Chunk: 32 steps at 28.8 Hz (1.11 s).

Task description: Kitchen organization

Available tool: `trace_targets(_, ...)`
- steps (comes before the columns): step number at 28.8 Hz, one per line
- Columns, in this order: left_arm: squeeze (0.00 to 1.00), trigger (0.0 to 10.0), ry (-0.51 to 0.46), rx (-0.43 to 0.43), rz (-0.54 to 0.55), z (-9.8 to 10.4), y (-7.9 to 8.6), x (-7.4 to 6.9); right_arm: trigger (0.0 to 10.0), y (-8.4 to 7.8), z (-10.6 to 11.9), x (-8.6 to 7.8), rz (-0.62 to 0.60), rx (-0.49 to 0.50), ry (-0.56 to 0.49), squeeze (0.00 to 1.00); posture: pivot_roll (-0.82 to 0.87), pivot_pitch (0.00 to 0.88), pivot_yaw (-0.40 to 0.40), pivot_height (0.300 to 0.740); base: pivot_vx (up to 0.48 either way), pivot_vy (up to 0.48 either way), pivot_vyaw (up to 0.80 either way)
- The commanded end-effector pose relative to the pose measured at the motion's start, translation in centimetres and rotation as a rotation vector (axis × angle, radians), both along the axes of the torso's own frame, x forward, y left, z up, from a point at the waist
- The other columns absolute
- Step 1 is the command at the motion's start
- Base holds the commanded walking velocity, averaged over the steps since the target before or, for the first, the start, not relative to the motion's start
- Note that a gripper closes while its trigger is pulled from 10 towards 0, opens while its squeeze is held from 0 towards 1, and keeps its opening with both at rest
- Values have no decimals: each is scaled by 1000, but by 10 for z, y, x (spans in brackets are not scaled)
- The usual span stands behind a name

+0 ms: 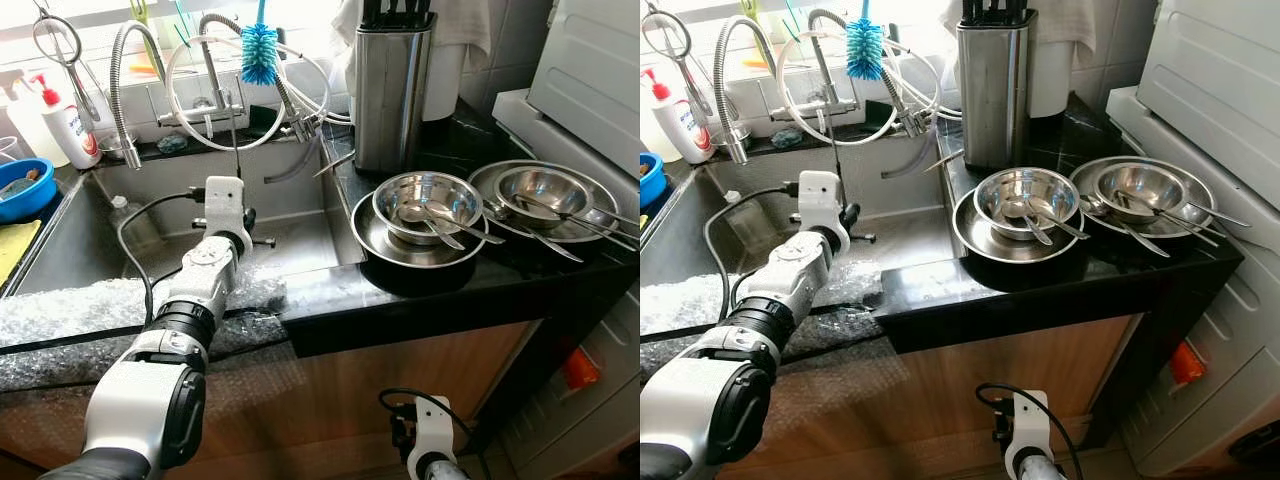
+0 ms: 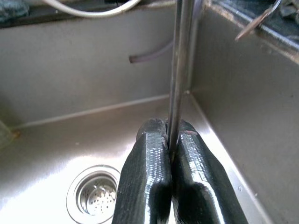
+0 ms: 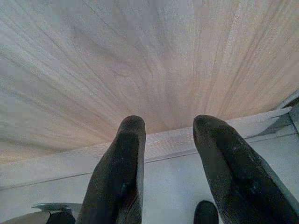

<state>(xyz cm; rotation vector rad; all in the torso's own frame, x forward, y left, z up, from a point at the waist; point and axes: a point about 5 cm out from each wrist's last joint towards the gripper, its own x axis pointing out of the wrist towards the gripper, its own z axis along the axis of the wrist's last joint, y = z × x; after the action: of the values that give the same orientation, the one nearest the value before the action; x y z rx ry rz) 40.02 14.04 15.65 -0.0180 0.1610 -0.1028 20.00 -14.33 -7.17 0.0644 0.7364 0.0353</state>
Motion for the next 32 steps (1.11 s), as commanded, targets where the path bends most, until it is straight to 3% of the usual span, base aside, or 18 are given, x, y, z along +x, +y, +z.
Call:
trace_targets(1, 0, 10000, 42, 40, 2, -5, 4, 0, 10000, 1, -2, -2, 3, 7, 17, 0, 10, 0, 124, 740, 0, 0, 0)
trace_targets(10, 0, 10000, 84, 47, -10, -15, 2, -3, 10000, -1, -4, -6, 6, 4, 32, 0, 4, 0, 127, 740, 0, 0, 0)
trace_targets(11, 184, 10000, 95, 46, -13, -19, 2, -4, 10000, 0, -4, -6, 7, 4, 29, 0, 0, 0, 128, 740, 0, 0, 0)
trace_targets(12, 486, 10000, 103, 46, -14, -21, 2, -5, 10000, 0, -4, -5, 7, 4, 27, 0, 0, 0, 127, 740, 0, 0, 0)
trace_targets(13, 486, 10000, 109, 46, -16, -23, 2, -6, 10000, 0, -3, -5, 8, 4, 26, 0, 0, 0, 127, 740, 0, 0, 0)
trace_targets(14, 1000, 10000, 110, 46, -16, -23, 2, -6, 10000, 0, -3, -5, 8, 4, 27, 0, 2, 0, 125, 740, 0, 0, 0)
trace_targets(28, 1000, 10000, 84, 44, -13, -20, 0, -5, 10000, 0, -7, -9, 24, -6, 69, 0, -1, 0, 120, 740, 0, 0, 0)
trace_targets(29, 0, 10000, 53, 39, 1, -16, 1, -4, 10000, -2, -7, -9, 24, -8, 73, 0, -1, 0, 119, 740, 0, 0, 0)
trace_targets(31, 0, 10000, -1, 13, 8, -8, 1, -2, 10000, -3, -8, -9, 24, -9, 74, 0, -3, 0, 119, 740, 0, 0, 0)
trace_targets(32, 0, 10000, -122, -30, 15, 10, 2, 1, 10000, -4, -7, -9, 24, -10, 73, 0, -2, 0, 119, 740, 0, 0, 0)
